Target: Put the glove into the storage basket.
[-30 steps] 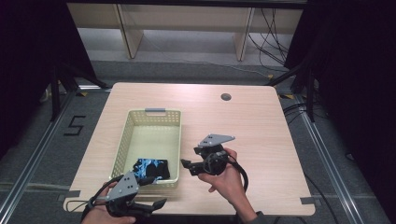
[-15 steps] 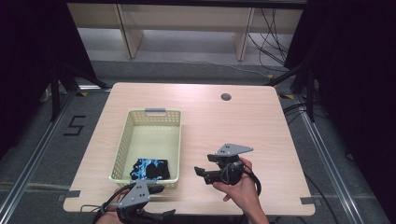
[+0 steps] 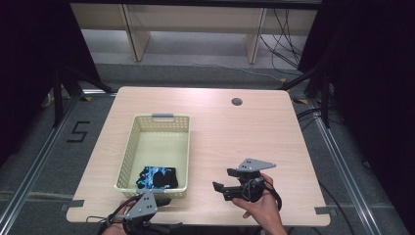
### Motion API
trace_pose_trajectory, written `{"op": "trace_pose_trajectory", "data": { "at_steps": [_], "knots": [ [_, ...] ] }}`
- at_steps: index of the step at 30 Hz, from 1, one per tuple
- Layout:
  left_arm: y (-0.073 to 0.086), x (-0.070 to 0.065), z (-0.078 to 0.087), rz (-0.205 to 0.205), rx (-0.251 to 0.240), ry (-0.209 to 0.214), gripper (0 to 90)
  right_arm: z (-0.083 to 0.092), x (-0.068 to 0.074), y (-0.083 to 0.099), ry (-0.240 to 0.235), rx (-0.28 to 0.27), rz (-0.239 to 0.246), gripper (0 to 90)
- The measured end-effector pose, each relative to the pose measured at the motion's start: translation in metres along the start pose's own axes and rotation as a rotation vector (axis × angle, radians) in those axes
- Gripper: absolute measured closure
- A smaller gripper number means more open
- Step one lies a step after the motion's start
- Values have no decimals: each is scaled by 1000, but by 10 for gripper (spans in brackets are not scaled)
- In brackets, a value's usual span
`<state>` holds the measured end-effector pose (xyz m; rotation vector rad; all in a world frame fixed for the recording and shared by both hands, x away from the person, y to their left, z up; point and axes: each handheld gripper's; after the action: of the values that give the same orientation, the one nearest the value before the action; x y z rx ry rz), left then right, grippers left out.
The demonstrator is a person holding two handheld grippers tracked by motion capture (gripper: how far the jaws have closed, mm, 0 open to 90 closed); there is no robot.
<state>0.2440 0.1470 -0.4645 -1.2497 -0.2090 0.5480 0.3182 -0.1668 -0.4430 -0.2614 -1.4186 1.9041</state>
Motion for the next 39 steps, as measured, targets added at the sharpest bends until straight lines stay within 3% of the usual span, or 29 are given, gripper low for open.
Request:
{"op": "trace_pose_trajectory", "data": {
  "at_steps": [2,3,4,8,10,11,12,14,17,19,20,22,23,25,26,29,31,32,33,35,36,37,38,39],
  "knots": [
    [1,2,1,-15,13,9,203,0,-3,2,-2,0,16,279],
    [2,2,0,3,9,-7,203,0,-1,4,3,8,3,275],
    [3,4,1,-20,18,0,204,0,-3,7,-5,18,11,271],
    [6,2,2,-6,20,-7,204,2,-4,11,-4,16,12,266],
    [8,6,5,-35,34,9,204,6,-3,13,8,17,13,264],
    [8,6,5,-35,34,9,204,6,-3,13,8,17,13,264],
    [10,4,4,1,21,-5,204,7,-3,14,1,10,5,264],
    [12,6,6,-22,29,-10,204,8,-3,15,-2,9,7,263],
    [15,7,8,-6,45,-5,205,11,0,18,14,20,-20,261],
    [17,7,9,-7,46,-14,205,13,-2,19,17,17,8,258],
    [18,7,10,-30,59,-21,205,14,-2,21,4,14,2,255],
    [19,8,9,-44,37,-22,205,15,0,23,5,18,5,249],
    [20,7,10,-26,43,-31,205,15,0,23,5,18,5,249],
    [22,9,10,-32,35,-21,205,16,4,25,12,25,-24,242],
    [24,10,10,-25,51,-36,206,17,2,28,0,19,10,239],
    [26,12,10,-44,44,-34,206,19,4,30,4,25,5,232],
    [28,12,11,-22,64,-40,205,20,5,34,12,33,8,228],
    [28,14,11,-43,58,-38,206,23,7,35,28,54,-5,226],
    [30,14,11,-23,71,-47,206,23,5,38,11,42,19,221],
    [31,13,11,-12,70,-37,206,26,7,41,27,53,9,219],
    [31,15,11,-36,69,-28,206,25,5,42,10,43,20,217],
    [31,15,11,-36,69,-28,206,25,5,42,10,43,20,217],
    [33,13,10,-9,60,-36,205,28,6,45,16,49,21,213],
    [33,15,12,-29,83,-41,205,28,6,45,16,49,21,213]
  ]
}}
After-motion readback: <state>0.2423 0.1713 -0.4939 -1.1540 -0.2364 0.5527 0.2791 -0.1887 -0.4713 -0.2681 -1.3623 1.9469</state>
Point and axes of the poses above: each handheld gripper's, and its own axes: z roughly backward along the jaws, y roughly out of its underside, x roughly to its left, and after that the axes turned 14 degrees about -x, right-handed
